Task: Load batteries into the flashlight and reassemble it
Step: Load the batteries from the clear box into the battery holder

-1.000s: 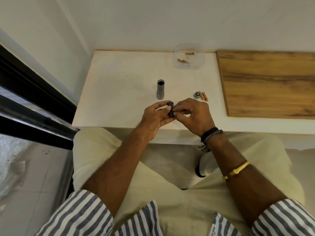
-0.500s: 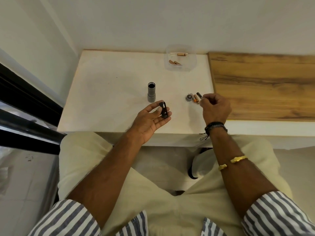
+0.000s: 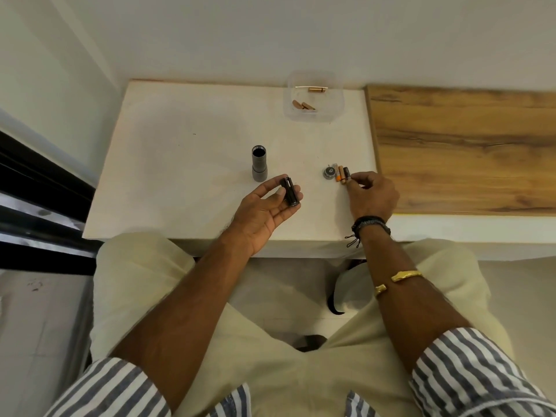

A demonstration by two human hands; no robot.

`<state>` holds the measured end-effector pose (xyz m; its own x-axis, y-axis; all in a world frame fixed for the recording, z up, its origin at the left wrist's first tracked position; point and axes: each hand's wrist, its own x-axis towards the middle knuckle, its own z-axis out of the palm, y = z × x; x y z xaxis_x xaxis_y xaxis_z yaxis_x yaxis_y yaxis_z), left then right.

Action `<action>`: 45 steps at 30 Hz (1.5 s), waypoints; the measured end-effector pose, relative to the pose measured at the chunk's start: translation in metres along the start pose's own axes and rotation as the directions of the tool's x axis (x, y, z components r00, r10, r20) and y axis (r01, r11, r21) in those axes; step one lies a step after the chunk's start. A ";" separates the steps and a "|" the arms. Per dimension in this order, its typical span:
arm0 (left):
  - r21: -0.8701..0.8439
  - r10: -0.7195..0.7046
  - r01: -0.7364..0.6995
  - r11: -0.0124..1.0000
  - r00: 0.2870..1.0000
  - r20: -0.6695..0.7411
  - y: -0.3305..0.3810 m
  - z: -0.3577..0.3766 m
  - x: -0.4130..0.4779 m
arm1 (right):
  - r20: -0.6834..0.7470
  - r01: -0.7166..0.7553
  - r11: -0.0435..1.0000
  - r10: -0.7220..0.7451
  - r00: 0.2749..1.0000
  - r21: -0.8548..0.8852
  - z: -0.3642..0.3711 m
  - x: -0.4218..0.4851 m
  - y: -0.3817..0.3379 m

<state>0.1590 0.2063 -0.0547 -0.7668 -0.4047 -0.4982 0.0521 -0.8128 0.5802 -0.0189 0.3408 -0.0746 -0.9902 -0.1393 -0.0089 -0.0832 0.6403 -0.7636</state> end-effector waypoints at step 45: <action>-0.060 -0.035 0.036 0.998 0.999 0.006 -0.006 0.006 0.029 | 0.375 0.470 0.799 -0.333 0.865 -0.375 0.060 0.115 -0.155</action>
<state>0.1323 0.2024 -0.0687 -0.7722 -0.3731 -0.5144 0.0628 -0.8503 0.5226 -0.1127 0.1800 0.0042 -0.7871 -0.6168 0.0047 -0.5738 0.7294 -0.3724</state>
